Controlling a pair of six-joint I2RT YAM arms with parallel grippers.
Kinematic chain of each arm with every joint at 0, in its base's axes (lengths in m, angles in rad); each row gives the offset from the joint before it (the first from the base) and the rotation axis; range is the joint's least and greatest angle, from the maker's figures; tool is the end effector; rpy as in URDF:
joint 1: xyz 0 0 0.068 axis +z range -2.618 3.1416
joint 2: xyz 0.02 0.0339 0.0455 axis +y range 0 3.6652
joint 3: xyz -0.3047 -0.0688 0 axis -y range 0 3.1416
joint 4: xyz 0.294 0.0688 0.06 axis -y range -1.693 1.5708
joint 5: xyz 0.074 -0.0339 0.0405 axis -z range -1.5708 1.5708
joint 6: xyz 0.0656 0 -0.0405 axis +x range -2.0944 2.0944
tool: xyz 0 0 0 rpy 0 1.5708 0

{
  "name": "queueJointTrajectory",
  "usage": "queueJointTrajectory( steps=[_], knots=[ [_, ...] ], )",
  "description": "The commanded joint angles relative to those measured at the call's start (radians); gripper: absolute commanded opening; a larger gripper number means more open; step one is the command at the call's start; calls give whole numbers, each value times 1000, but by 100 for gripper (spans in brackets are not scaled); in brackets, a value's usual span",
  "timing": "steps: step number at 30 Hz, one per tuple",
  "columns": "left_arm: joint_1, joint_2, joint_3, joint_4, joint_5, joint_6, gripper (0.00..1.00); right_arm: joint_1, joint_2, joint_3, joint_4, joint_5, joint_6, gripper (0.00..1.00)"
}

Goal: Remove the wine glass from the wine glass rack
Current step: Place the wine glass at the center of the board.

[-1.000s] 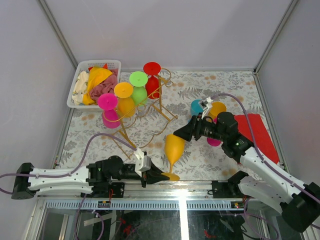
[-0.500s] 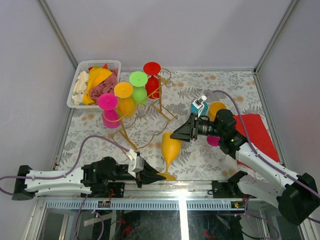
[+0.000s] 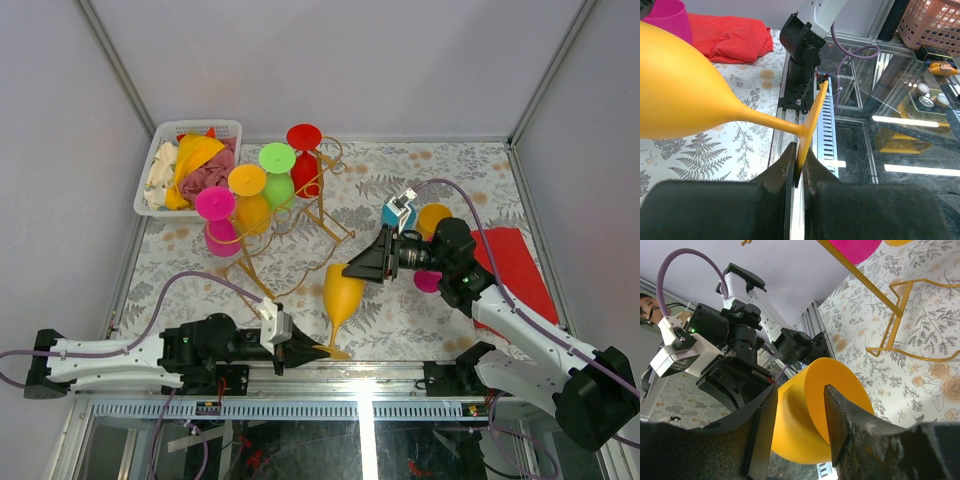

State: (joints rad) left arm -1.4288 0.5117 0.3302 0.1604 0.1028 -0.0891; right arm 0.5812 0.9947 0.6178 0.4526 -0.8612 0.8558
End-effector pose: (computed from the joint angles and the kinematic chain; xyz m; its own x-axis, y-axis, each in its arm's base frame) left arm 0.0207 -0.1926 0.2657 -0.0919 0.0173 -0.9956 0.9950 0.0409 -0.0911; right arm 0.1949 0.1876 0.3254 -0.7061 0.1248 -0.6971 -0.6968 0.0534 0.7153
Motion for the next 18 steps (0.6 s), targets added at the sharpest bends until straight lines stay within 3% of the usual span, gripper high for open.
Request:
queueJointTrajectory(
  steps=[1, 11, 12, 15, 18],
  knots=[
    [13, -28, 9, -40, -159, -19, 0, 19, -25, 16, 24, -187, 26, 45],
    [12, -55, -4, -51, -222, -34, 0, 19, -86, -19, 87, -272, 22, 34],
    [11, -54, -6, -51, -224, -32, 0, 19, -88, -24, 102, -278, 27, 35],
    [11, -50, -4, -51, -227, -32, 0, 19, -90, -29, 115, -285, 31, 52],
    [11, -50, -4, -46, -224, -32, 0, 19, -89, -31, 123, -292, 36, 55]
  ],
)
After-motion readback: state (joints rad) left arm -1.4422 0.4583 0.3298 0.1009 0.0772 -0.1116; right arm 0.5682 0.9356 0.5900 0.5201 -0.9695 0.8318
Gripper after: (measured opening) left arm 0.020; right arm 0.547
